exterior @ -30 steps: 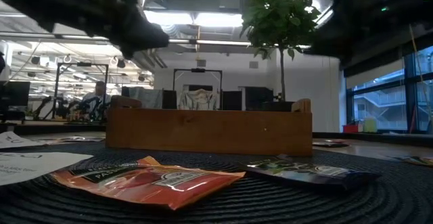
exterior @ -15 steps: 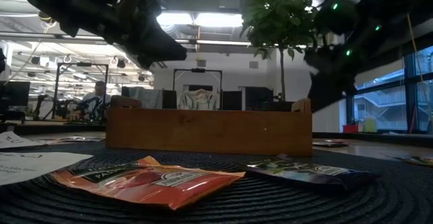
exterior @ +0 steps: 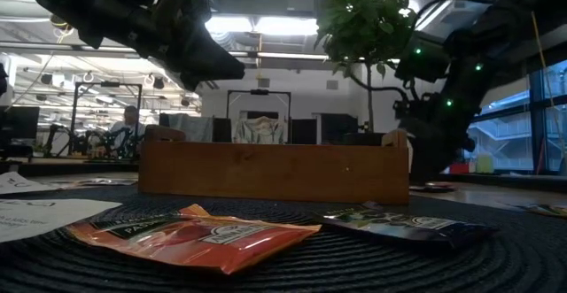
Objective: Pick & Place Tea
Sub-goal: Put the black white tea bag into the right section of the wooden organizer
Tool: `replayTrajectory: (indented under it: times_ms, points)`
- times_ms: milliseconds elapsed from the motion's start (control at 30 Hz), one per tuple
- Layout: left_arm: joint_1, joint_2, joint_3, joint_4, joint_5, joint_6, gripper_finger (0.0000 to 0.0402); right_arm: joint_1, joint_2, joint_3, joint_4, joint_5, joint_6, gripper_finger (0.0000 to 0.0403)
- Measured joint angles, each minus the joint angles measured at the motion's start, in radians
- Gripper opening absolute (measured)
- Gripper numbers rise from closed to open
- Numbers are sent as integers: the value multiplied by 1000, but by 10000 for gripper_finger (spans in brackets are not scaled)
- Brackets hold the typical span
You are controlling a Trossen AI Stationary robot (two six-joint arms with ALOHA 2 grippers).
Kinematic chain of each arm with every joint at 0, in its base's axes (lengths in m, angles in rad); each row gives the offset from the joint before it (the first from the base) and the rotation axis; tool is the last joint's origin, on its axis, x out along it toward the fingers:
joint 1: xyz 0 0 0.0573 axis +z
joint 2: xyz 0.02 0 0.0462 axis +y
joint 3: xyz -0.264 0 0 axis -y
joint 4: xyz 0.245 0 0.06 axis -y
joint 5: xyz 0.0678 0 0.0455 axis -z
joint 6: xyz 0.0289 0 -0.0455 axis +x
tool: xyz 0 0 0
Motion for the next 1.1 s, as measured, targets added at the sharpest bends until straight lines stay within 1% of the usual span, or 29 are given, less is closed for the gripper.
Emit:
replayTrajectory:
  times_ms: [200,433,533,767,867,933,1100]
  points:
    - [0,0,0,0,0,0,75,0,38,5,3,9,1,162]
    - [0,0,0,0,0,0,75,1,47,4,3,9,1,157]
    - [0,0,0,0,-1,0,75,0,47,4,1,11,1,138]
    - [0,0,0,1,-1,0,75,0,49,2,0,15,-1,73]
    - [0,0,0,1,-1,0,75,0,50,2,-1,33,-3,49]
    - [0,0,0,1,-1,0,75,1,50,1,-2,52,-13,35]
    - [0,0,0,1,-2,0,75,1,47,1,0,56,-54,7]
